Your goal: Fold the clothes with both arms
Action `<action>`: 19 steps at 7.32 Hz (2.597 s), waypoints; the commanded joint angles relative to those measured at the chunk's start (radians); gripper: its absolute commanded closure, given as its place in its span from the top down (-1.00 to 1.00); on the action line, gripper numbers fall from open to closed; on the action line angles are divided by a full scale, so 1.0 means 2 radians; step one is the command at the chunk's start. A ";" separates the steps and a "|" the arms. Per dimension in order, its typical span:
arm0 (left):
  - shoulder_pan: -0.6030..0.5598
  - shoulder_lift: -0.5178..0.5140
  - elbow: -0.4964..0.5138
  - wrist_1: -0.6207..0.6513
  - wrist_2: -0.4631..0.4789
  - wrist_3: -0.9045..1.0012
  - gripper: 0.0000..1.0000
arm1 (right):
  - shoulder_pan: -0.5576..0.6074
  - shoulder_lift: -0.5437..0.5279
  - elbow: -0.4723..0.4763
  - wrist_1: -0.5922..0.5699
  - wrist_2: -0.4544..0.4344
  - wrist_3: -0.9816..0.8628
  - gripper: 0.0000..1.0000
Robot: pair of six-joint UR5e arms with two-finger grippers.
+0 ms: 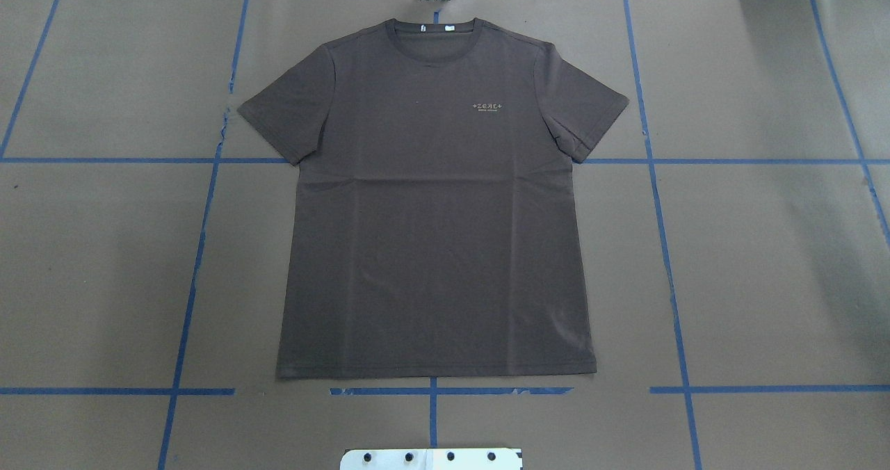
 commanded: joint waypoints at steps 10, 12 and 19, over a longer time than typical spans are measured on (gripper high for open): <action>0.023 -0.083 0.160 -0.254 0.001 -0.109 1.00 | -0.268 0.289 -0.323 0.316 -0.205 0.460 0.94; 0.023 -0.083 0.160 -0.255 0.001 -0.109 1.00 | -0.268 0.288 -0.330 0.313 -0.217 0.458 0.84; 0.023 -0.083 0.161 -0.255 0.001 -0.106 1.00 | -0.268 0.291 -0.332 0.308 -0.215 0.437 -1.00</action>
